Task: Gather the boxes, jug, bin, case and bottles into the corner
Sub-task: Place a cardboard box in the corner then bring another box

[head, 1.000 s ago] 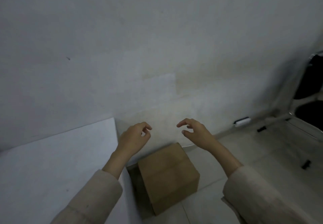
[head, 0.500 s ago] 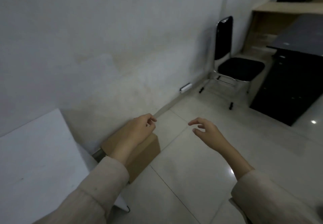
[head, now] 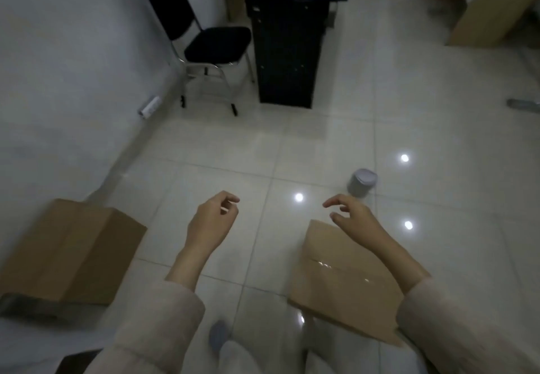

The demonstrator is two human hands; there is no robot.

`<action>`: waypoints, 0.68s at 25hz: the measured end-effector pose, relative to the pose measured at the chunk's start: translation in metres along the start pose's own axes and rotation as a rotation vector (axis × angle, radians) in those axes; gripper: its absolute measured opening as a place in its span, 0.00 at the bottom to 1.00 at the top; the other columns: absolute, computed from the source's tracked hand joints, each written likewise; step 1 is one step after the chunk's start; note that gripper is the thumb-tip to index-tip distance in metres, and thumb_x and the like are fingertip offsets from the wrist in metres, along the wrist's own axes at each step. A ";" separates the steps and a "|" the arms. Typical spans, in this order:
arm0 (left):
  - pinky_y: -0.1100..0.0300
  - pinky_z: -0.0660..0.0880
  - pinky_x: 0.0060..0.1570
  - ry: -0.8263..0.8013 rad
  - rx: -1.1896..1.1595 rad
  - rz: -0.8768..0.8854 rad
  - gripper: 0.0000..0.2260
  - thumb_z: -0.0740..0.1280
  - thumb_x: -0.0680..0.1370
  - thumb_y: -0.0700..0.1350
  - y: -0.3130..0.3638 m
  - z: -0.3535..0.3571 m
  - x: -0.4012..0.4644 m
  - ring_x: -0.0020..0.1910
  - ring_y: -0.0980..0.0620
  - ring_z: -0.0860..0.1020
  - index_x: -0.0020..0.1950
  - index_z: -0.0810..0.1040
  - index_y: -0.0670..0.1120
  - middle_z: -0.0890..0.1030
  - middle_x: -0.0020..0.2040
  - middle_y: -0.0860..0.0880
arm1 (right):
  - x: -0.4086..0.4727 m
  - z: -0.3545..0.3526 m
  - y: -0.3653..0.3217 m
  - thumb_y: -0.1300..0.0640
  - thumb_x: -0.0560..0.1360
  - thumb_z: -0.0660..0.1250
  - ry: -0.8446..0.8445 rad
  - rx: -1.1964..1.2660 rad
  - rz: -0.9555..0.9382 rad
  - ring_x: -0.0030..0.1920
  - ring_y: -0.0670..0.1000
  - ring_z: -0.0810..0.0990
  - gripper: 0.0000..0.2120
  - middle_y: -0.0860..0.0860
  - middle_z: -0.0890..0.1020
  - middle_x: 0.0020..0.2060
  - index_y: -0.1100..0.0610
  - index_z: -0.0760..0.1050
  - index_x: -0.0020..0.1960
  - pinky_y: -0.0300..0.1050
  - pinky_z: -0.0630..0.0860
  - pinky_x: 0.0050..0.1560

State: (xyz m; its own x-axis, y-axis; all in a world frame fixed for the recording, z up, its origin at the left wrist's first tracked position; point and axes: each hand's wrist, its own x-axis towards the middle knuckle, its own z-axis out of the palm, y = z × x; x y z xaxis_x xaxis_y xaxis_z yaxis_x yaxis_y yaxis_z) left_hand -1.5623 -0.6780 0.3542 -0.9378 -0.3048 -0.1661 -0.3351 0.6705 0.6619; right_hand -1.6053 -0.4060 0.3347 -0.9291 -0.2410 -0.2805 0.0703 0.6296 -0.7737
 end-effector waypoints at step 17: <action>0.47 0.64 0.66 -0.352 0.167 -0.053 0.28 0.66 0.75 0.49 -0.139 0.434 0.046 0.68 0.39 0.65 0.71 0.61 0.42 0.67 0.69 0.38 | -0.015 0.114 0.442 0.56 0.73 0.63 0.506 0.027 0.839 0.66 0.64 0.66 0.27 0.58 0.64 0.69 0.55 0.59 0.70 0.63 0.64 0.66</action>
State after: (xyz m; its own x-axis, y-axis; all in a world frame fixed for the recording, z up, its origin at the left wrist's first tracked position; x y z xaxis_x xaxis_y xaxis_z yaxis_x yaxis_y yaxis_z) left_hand -1.5983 -0.4922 -0.0625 -0.8830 -0.1107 -0.4561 -0.3664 0.7699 0.5225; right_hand -1.5187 -0.2078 -0.0678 -0.6193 0.6261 -0.4738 0.7815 0.4334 -0.4489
